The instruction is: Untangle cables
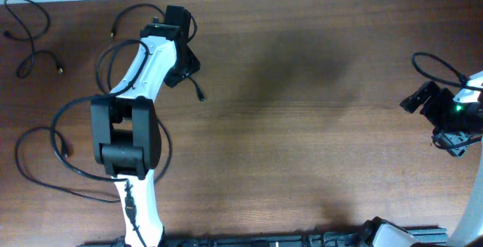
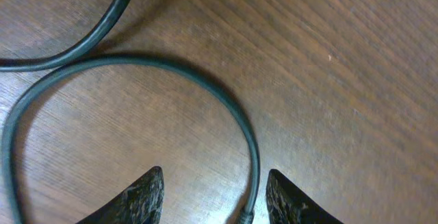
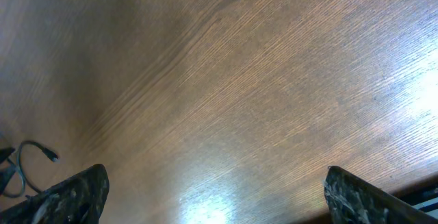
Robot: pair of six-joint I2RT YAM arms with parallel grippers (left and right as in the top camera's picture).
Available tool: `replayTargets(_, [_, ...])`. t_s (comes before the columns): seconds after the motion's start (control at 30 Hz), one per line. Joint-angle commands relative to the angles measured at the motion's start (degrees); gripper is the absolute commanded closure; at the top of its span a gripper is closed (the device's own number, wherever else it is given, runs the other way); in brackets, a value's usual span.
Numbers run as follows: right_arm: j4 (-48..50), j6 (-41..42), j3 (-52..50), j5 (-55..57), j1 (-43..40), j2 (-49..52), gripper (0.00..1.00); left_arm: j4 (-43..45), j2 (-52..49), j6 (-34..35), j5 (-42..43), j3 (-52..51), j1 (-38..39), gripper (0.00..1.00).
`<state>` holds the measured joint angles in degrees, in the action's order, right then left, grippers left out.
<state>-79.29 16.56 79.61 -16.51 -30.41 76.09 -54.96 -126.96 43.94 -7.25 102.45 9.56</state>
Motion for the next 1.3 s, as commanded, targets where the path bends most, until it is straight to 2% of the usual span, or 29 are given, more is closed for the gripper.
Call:
replayTargets(0.0, [0.0,0.4,0.8,0.5,-0.3,-0.1,0.01,1.8,-2.6,3.6,-0.8,-0.4,-0.3,0.52])
replayTargets(0.23, [0.0,0.4,0.8,0.5,-0.3,-0.1,0.01,4.0,-6.3,4.5,-0.8,-0.4,-0.3,0.55])
replayTargets(0.3, [0.0,0.4,0.8,0.5,-0.3,-0.1,0.01,4.0,-6.9,4.5,-0.7,-0.4,-0.3,0.64])
replayTargets(0.33, [0.0,0.4,0.8,0.5,-0.3,-0.1,0.01,4.0,-7.0,4.5,-0.8,-0.4,-0.2,0.73])
replayTargets(0.37, [0.0,0.4,0.8,0.5,-0.3,-0.1,0.01,4.0,-7.0,4.4,-0.8,-0.4,-0.2,0.83])
replayTargets(0.4, [0.0,0.4,0.8,0.5,-0.3,-0.1,0.01,3.9,-7.0,4.4,-1.1,-0.3,-0.2,0.99])
replayTargets(0.57, [0.0,0.4,0.8,0.5,-0.3,-0.1,0.01,-1.6,-5.6,4.0,-1.2,4.2,-1.1,1.00])
replayTargets(0.77, [0.0,0.4,0.8,0.5,-0.3,-0.1,0.01,-18.9,1.7,3.9,1.0,15.6,-0.2,1.00])
replayTargets(0.87, [0.0,0.4,0.8,0.5,-0.3,-0.1,0.01,-20.4,6.6,1.1,-0.2,17.8,0.0,1.00])
replayTargets(0.93, [0.0,0.4,0.8,0.5,-0.3,-0.1,0.01,-20.5,9.8,1.0,-5.0,18.3,-0.2,1.00])
replayTargets(1.0, [0.0,0.4,0.8,0.5,-0.3,-0.1,0.01,-20.9,15.1,1.0,-15.3,18.4,-1.4,1.00])
replayTargets(1.13, [0.0,0.4,0.8,0.5,-0.3,-0.1,0.01,-23.0,22.7,1.0,-27.0,18.4,-5.5,1.00])
replayTargets(1.23, [0.0,0.4,0.8,0.5,-0.3,-0.1,0.01,-26.9,26.8,1.9,-30.8,18.4,-10.7,1.00])
replayTargets(1.27, [0.0,0.4,0.8,0.5,-0.3,-0.1,0.01,-29.9,27.8,5.5,-30.7,18.4,-13.7,1.00])
